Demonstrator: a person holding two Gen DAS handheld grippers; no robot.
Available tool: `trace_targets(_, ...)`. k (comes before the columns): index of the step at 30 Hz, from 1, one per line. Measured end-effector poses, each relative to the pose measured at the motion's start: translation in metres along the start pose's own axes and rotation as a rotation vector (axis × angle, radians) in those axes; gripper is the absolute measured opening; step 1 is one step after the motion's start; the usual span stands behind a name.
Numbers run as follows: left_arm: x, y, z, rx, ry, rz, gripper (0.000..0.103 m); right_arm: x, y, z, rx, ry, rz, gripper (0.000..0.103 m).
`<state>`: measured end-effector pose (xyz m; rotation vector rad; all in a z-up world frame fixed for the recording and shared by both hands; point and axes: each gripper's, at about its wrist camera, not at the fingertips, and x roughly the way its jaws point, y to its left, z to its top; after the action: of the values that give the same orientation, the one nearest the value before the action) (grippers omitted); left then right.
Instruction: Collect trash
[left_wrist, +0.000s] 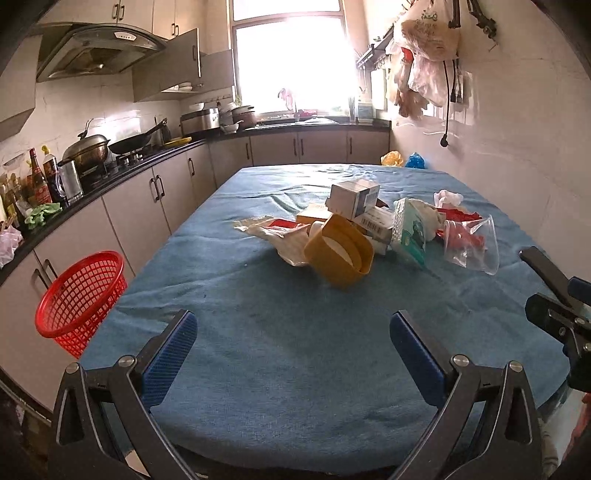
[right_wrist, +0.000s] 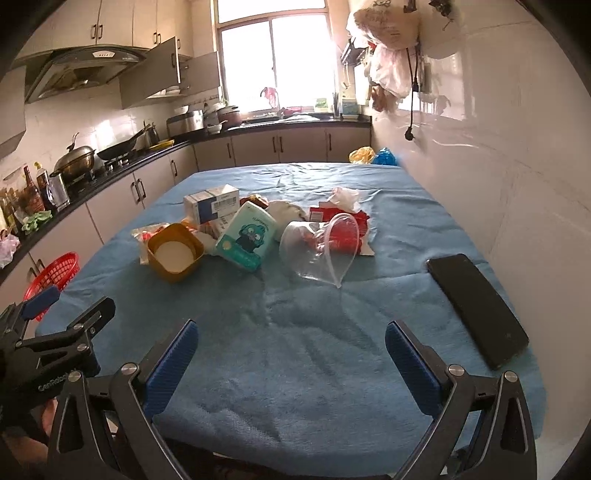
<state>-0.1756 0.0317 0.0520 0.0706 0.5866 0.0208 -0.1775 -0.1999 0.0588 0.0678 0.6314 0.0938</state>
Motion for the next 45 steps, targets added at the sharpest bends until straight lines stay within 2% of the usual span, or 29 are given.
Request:
trace_targets(30,0.001,-0.002,-0.002,0.002,0.008,0.0,0.103,0.002,0.004,0.0,0.001,0.016,0.022,0.102)
trace_targets(45,0.006,-0.003,-0.01,0.0,0.024,-0.007,0.103,0.012,-0.001,-0.002,0.02,0.053,0.052,0.1)
